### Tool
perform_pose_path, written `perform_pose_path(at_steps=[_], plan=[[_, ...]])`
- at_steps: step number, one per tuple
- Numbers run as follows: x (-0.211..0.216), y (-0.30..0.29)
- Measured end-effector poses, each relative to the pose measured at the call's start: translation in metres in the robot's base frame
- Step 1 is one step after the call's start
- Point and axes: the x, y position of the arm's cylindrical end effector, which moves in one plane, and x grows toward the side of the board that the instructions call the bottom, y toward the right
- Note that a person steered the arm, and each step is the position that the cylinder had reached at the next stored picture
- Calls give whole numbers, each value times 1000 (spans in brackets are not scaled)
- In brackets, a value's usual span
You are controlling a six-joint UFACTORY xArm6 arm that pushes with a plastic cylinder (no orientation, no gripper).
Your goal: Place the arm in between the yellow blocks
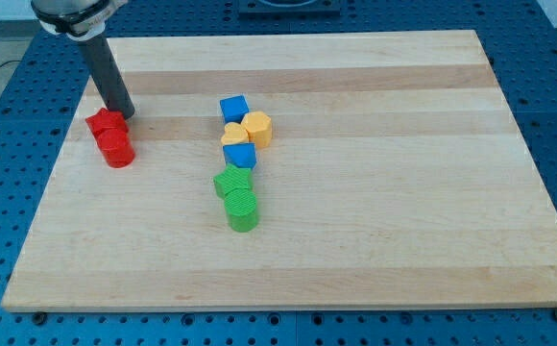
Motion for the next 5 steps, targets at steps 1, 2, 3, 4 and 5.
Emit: perform_pose_path(at_steps=[1, 2, 3, 4, 5], plan=[[-3, 29], [-3, 42], [-3, 44], [-1, 55], [12, 74]])
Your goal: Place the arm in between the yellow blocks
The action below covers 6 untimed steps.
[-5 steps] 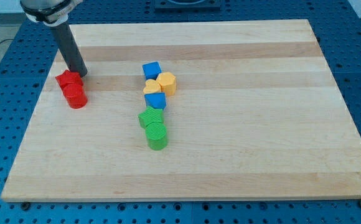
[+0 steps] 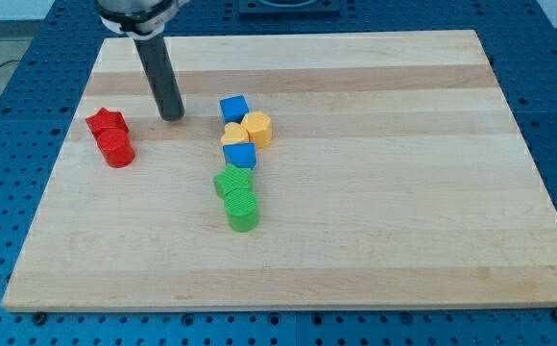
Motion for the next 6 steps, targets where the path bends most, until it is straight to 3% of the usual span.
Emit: perform_pose_path(at_steps=[4, 6], plan=[[45, 85], [45, 185]])
